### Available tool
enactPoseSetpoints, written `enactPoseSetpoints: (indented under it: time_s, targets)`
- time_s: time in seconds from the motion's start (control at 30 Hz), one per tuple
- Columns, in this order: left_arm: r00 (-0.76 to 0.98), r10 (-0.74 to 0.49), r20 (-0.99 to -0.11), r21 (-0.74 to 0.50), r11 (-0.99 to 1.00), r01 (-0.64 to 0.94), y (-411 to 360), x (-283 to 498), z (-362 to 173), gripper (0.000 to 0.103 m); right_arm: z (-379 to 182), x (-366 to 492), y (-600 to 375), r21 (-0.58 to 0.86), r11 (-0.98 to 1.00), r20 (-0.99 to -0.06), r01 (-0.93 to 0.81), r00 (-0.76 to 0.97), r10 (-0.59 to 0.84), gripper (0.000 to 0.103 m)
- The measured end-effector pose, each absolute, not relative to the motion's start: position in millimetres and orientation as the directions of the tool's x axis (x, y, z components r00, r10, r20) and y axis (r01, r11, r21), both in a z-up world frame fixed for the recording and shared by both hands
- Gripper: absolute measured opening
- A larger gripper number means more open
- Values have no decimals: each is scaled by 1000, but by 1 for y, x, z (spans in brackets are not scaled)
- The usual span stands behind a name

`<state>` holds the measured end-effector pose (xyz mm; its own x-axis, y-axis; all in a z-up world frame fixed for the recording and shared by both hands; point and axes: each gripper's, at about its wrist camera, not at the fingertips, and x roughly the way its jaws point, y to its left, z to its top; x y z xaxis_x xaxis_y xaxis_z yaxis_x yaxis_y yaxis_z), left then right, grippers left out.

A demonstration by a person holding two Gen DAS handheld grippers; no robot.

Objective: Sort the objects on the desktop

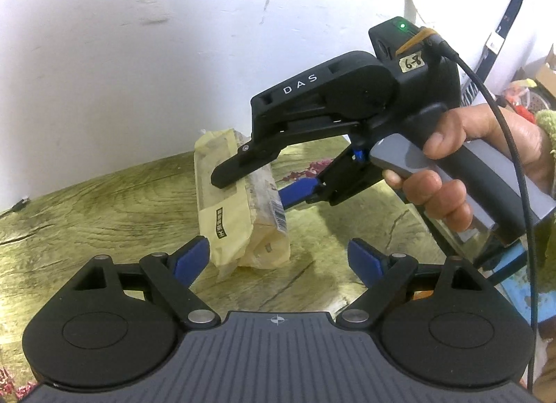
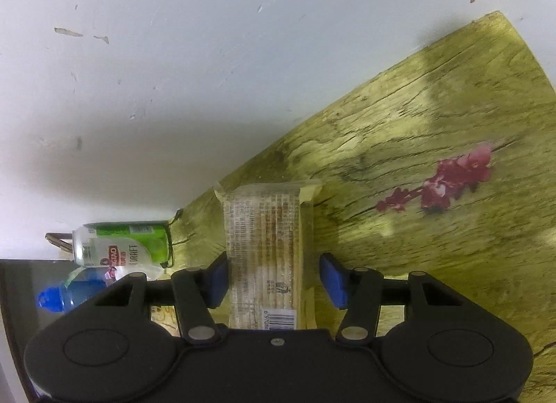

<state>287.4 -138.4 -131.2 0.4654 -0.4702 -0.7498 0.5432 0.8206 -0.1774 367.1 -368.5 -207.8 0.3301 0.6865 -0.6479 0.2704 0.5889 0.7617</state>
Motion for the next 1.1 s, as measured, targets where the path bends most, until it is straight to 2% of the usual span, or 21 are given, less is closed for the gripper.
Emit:
enactPoseSetpoints:
  time_s: [0.37,0.53,1.1]
  targets:
    - [466,-460,-756,-157,818,553,-149,293,-139,88,-216,356,-376,792,546,-610,273,364,704,52]
    - [464,-457,-759,-149,815,559,-153,292,-136,88,-215,351,-382,795,541,-607,274,371,703,57]
    - [441,-465,-767,-131,788,602,-171,291,-144,88,-180,334,-398,666,702,-735,251,378,563,73]
